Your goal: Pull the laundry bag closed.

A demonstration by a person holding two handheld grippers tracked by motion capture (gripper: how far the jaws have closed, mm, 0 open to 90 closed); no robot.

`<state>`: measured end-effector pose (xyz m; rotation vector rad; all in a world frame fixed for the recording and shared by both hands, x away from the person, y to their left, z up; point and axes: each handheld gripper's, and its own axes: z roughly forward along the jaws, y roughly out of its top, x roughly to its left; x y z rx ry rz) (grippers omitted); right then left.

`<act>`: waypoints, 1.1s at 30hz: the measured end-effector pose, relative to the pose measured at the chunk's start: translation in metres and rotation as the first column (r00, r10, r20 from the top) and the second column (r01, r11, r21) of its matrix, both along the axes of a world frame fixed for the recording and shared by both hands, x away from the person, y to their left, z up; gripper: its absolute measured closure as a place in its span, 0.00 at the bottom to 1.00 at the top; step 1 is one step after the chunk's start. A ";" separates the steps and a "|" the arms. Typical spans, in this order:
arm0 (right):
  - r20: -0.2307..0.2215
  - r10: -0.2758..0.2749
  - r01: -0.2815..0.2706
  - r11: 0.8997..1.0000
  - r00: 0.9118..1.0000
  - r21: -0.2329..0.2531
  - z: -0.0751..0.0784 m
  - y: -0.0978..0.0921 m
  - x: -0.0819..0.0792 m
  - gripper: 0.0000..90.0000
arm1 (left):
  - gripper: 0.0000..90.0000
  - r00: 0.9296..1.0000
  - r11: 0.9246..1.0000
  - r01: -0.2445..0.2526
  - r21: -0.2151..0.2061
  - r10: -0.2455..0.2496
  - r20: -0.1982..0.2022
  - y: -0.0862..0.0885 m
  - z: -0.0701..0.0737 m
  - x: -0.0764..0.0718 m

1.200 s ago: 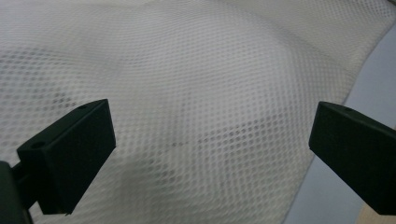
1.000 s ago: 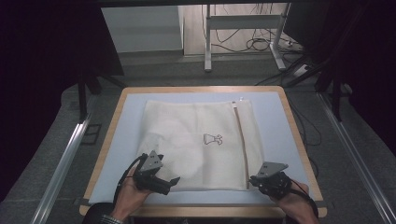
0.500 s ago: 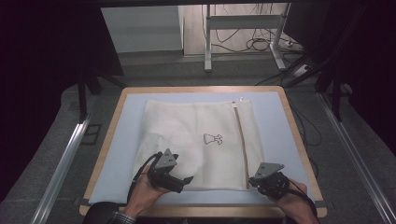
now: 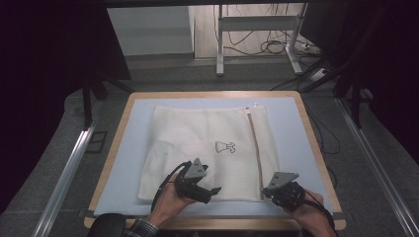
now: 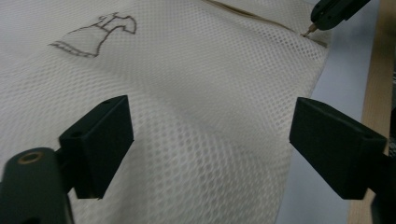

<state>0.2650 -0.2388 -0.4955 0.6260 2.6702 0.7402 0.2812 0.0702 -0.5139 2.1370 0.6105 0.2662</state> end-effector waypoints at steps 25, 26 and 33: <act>0.000 -0.001 0.001 1.000 1.000 -0.004 0.000 0.000 0.000 0.95 | 0.88 0.979 0.983 0.180 -0.037 -0.183 -0.088 -0.064 -0.008 0.002; -0.001 -0.003 0.003 1.000 1.000 -0.002 0.000 0.000 0.000 0.95 | 0.90 0.978 0.982 0.183 -0.040 -0.186 -0.091 -0.067 -0.009 0.002; -0.007 -0.012 0.012 1.000 1.000 0.006 0.000 0.000 0.000 0.95 | 0.99 0.977 0.981 0.191 -0.034 -0.193 -0.089 -0.084 -0.012 0.002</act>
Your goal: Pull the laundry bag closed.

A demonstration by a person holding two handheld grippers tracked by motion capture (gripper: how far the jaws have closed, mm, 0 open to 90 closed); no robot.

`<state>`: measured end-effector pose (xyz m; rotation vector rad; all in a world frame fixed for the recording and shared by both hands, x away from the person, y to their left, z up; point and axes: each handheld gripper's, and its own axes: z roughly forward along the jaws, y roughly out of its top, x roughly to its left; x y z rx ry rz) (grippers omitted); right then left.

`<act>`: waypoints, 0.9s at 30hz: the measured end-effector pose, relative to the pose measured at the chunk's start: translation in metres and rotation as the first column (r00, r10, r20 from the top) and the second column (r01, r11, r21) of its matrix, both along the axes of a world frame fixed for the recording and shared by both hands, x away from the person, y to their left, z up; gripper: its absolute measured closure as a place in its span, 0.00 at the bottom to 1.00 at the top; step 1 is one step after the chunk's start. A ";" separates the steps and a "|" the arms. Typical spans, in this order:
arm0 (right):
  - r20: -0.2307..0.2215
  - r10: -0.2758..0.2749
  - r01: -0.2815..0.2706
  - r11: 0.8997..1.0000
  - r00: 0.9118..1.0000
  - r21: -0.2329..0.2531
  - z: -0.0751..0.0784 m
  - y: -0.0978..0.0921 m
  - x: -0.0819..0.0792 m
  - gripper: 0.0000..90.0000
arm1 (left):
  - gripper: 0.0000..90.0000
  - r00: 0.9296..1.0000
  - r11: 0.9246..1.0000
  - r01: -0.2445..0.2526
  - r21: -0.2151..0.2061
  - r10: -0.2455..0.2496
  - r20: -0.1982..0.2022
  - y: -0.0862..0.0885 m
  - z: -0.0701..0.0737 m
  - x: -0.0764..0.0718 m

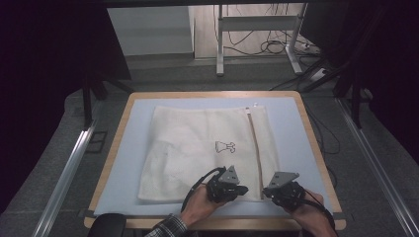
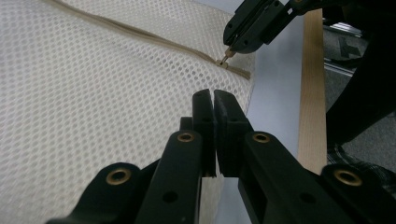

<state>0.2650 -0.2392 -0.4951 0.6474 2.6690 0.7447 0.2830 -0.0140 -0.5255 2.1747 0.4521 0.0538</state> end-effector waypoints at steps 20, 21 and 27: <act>0.022 0.002 -0.002 0.999 1.000 -0.035 -0.002 0.002 -0.001 0.93 | 1.00 1.000 0.998 0.023 0.064 -0.023 0.002 -0.033 -0.010 0.000; 0.025 0.004 -0.003 0.999 1.000 -0.041 -0.003 0.003 0.000 0.93 | 1.00 1.000 0.997 0.029 0.071 -0.029 0.007 -0.033 -0.010 0.000; 0.032 0.007 -0.005 0.999 0.999 -0.048 -0.004 0.006 -0.001 0.94 | 1.00 0.999 0.997 0.038 0.070 -0.040 0.018 -0.035 -0.010 -0.004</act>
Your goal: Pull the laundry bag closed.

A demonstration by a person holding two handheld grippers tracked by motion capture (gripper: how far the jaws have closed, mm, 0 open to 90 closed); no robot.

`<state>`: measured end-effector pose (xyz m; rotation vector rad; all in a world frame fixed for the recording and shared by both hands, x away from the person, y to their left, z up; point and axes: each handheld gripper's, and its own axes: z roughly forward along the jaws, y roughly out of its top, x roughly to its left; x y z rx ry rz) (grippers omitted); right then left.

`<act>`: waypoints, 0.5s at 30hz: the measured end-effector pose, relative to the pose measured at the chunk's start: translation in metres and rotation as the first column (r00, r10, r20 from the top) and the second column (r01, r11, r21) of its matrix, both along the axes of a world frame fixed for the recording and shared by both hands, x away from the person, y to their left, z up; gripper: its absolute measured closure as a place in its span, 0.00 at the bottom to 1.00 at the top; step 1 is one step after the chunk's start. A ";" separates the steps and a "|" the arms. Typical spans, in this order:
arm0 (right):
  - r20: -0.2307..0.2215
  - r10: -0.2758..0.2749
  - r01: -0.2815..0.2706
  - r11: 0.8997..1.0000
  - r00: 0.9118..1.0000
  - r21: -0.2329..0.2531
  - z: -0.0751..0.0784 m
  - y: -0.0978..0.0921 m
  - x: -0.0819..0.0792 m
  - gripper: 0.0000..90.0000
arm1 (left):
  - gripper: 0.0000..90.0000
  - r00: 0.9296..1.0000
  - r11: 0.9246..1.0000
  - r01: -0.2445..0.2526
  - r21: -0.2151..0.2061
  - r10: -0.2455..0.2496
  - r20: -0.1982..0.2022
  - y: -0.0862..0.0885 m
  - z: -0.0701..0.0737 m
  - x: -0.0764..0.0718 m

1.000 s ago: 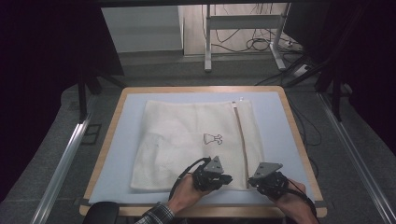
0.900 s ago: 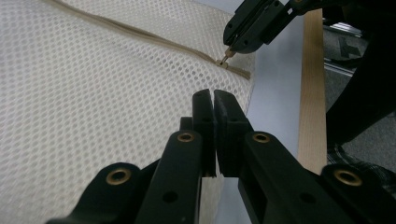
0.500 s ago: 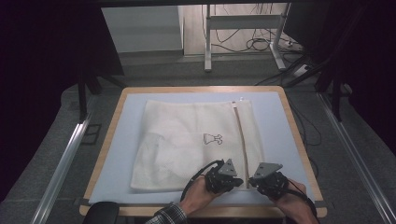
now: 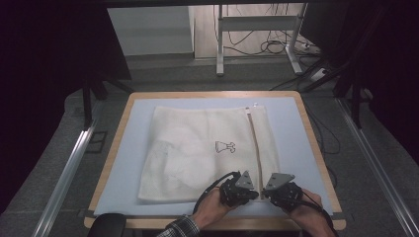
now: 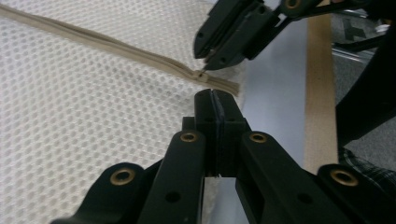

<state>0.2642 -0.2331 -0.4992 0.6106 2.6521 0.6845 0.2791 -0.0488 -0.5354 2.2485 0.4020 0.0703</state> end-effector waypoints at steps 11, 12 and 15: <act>0.025 -0.004 0.004 1.000 1.000 -0.021 0.002 0.002 0.000 0.95 | 1.00 1.000 1.000 0.014 0.013 -0.014 0.001 0.001 -0.001 0.002; 0.029 -0.004 0.005 1.000 1.000 -0.024 0.002 0.002 0.001 0.95 | 1.00 1.000 1.000 0.009 0.002 -0.009 -0.006 0.001 -0.001 0.001; 0.033 -0.004 0.005 1.000 0.999 -0.027 0.001 0.002 0.002 0.95 | 1.00 1.000 1.000 0.020 0.017 -0.021 0.015 0.002 -0.001 0.002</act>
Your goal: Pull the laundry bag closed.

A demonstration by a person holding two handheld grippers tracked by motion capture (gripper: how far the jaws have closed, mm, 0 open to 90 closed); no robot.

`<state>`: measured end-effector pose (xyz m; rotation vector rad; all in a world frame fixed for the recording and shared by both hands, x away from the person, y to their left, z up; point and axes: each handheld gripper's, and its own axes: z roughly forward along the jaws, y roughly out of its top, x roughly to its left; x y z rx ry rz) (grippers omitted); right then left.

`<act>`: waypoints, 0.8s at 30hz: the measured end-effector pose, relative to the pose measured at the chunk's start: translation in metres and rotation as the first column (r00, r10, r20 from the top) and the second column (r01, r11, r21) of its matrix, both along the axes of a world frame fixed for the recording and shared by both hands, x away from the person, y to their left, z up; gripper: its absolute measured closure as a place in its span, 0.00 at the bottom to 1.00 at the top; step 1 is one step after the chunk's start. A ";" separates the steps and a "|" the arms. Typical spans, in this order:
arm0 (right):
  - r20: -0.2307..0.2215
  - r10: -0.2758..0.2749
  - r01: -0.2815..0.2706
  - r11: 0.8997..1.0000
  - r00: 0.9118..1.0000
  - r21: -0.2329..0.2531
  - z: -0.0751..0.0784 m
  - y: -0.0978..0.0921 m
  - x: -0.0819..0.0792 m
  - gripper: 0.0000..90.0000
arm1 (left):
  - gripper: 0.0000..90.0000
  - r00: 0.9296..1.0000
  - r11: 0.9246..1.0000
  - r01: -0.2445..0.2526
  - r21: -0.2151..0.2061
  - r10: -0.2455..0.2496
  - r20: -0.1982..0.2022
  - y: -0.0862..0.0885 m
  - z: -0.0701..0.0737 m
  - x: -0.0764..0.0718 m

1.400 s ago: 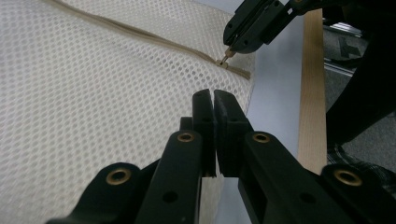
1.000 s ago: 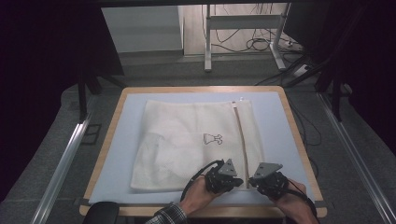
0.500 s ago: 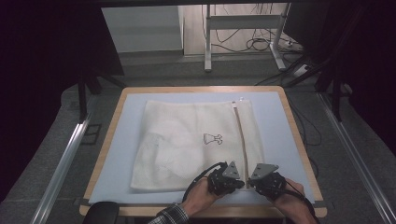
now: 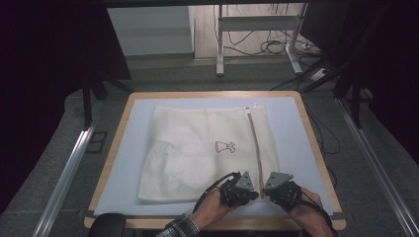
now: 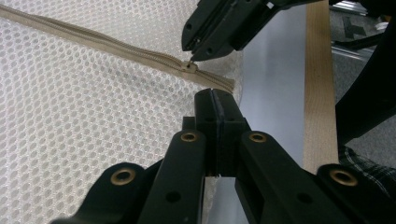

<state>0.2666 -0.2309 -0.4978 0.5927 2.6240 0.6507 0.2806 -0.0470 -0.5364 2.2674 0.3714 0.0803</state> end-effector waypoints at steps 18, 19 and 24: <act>0.012 -0.015 0.014 1.000 1.000 0.016 -0.001 -0.002 0.012 0.95 | 1.00 0.998 1.000 -0.017 0.007 0.016 0.067 -0.001 -0.001 -0.008; 0.012 -0.018 0.017 1.000 1.000 0.017 -0.001 -0.002 0.013 0.95 | 1.00 0.998 1.000 -0.016 0.010 0.015 0.069 -0.001 -0.001 -0.008; 0.014 -0.026 0.026 0.999 1.000 0.020 -0.002 -0.002 0.019 0.96 | 1.00 0.998 1.000 -0.018 0.000 0.017 0.059 -0.001 -0.001 -0.008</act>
